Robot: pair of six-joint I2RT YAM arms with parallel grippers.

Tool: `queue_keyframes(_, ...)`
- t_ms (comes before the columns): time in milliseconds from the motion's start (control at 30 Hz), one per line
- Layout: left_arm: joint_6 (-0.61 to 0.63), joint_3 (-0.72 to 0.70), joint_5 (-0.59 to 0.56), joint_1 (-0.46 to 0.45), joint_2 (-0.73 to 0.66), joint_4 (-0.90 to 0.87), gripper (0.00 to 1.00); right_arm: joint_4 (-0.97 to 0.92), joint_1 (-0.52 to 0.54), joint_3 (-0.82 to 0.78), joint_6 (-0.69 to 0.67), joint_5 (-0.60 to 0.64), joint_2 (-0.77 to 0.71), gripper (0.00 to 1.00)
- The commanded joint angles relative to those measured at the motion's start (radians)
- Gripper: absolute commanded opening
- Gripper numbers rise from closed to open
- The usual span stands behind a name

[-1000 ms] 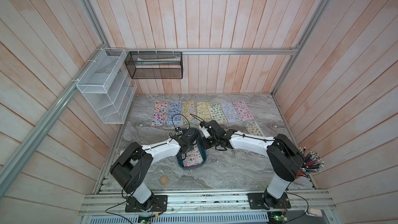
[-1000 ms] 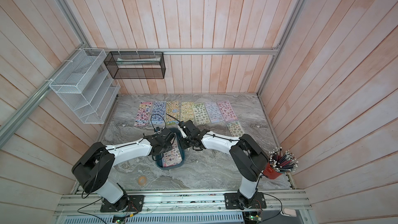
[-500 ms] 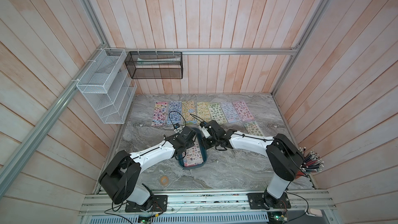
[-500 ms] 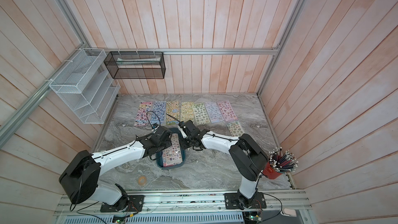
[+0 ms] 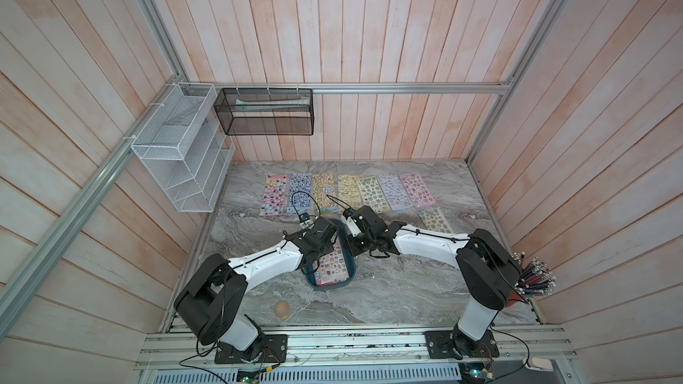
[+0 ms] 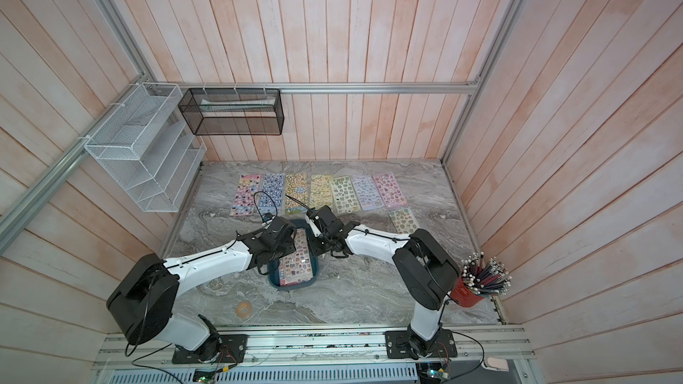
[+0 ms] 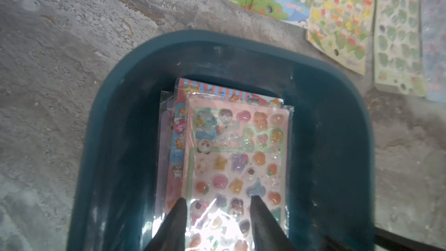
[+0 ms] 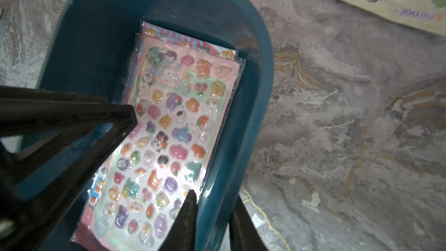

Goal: Take the stickers out of the storage box
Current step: Pick up the storage box at the center of the board.

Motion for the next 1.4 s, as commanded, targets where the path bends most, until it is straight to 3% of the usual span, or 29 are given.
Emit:
queue_keyframes(0,0.029,-0.015,0.003,0.013,0.040,-0.007,0.51,-0.009,-0.007,0.012,-0.011,-0.010,0.021,0.24)
queue_keyframes(367,0.043,-0.032,0.036,0.020,0.071,0.041,0.52,-0.014,-0.006,0.018,-0.014,-0.016,0.027,0.24)
queue_keyframes(700,0.066,-0.052,0.095,0.029,0.042,0.119,0.38,-0.018,-0.007,0.025,-0.016,-0.019,0.048,0.24)
queue_keyframes(1367,0.081,-0.106,0.188,0.029,-0.060,0.250,0.23,-0.047,-0.020,0.049,-0.013,-0.015,0.085,0.22)
